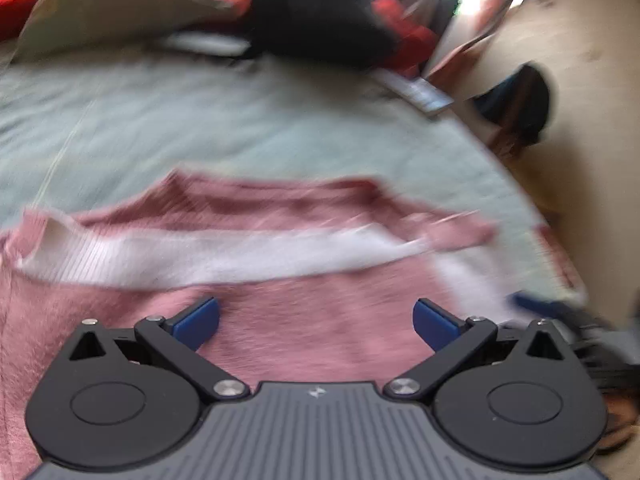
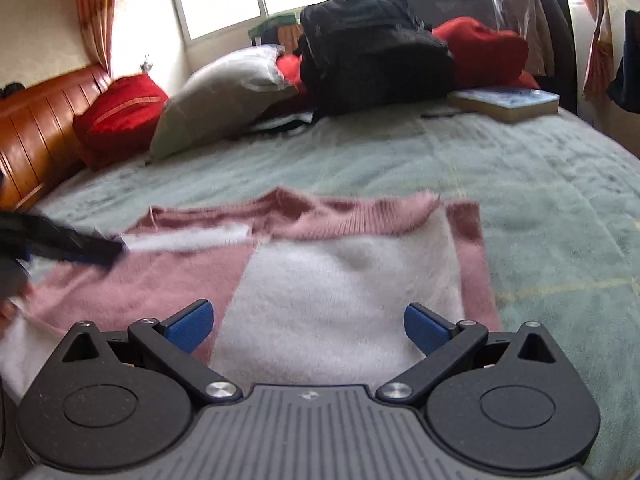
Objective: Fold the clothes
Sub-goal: 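Move both open grippers over the folded pink sweater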
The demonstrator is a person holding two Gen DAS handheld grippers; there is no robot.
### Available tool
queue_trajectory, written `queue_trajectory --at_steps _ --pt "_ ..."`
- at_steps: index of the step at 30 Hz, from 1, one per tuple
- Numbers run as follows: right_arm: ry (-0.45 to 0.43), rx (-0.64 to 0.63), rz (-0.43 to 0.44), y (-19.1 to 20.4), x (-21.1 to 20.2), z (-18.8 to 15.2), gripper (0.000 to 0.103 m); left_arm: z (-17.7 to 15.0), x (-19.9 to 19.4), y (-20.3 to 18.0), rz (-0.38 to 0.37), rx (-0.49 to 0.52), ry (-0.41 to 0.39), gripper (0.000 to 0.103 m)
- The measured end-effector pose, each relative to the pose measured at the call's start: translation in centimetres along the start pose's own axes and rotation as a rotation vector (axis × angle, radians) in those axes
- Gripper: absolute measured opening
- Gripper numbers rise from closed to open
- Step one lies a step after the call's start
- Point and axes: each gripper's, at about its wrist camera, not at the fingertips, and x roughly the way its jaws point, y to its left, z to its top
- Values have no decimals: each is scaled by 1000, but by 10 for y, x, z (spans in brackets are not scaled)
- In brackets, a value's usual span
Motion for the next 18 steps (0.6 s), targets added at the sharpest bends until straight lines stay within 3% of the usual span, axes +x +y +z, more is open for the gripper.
queue_trajectory --at_steps 3,8,13,18 --pt "32 12 -32 -10 9 6 103 2 -1 -9 35 34 -2 102" --pt "1 42 -11 -6 -4 10 103 -4 -30 -29 45 89 -22 102" --pt "47 31 -36 -5 0 -2 103 -28 -45 -28 28 32 -10 102" --pt "26 24 -31 5 -18 -1 103 -44 -57 -28 49 13 -5 102"
